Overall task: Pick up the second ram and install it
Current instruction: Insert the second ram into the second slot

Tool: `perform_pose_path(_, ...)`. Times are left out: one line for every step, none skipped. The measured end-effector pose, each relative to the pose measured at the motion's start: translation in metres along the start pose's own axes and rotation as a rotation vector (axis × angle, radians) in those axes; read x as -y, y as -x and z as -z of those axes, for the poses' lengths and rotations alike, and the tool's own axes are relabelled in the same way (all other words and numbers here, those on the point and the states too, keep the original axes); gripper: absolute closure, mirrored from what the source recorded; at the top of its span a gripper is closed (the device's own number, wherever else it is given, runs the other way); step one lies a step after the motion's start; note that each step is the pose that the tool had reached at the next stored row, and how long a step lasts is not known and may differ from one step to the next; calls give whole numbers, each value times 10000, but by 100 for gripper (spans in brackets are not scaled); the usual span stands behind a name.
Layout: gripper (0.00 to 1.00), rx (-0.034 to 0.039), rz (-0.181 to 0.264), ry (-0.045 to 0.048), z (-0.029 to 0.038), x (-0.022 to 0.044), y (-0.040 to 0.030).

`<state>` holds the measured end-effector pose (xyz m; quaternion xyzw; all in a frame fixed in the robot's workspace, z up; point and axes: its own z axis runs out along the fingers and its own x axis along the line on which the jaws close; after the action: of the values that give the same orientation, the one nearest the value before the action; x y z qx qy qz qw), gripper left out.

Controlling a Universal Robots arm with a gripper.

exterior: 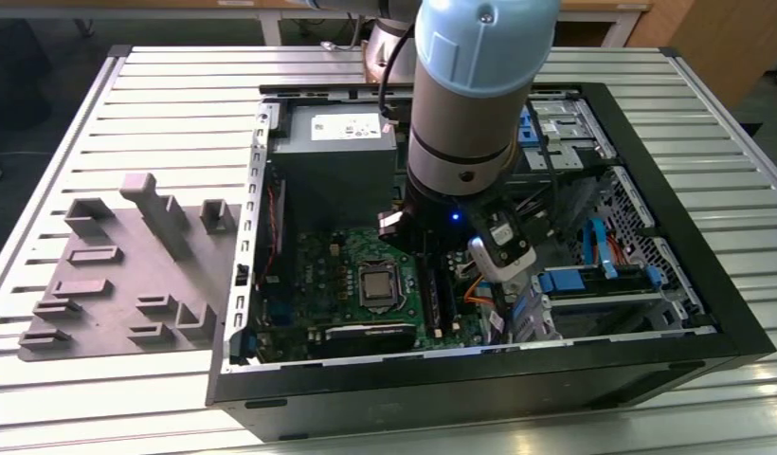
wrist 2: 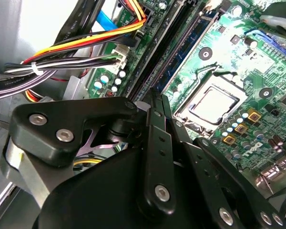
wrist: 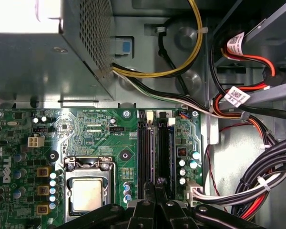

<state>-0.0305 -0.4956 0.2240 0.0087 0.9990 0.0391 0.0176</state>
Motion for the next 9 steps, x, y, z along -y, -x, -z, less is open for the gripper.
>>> perform_pose_path(89, -1, 11, -3, 0, -1, 0)
perform_pose_path(89, -2, 20, -7, 0, -3, 0)
perform_pose_path(89, -2, 31, -16, -1, -5, -1)
perform_pose_path(89, -3, 42, -26, -1, -8, -1)
perform_pose_path(89, -3, 52, -36, -2, -10, -1)
perform_pose_path(89, -4, 59, -48, -4, -12, -2)
perform_pose_path(89, -4, 64, -61, -5, -14, -2)
perform_pose_path(89, -5, 70, -74, -6, -16, -3)
perform_pose_path(89, -5, 74, -77, -7, -16, -3)
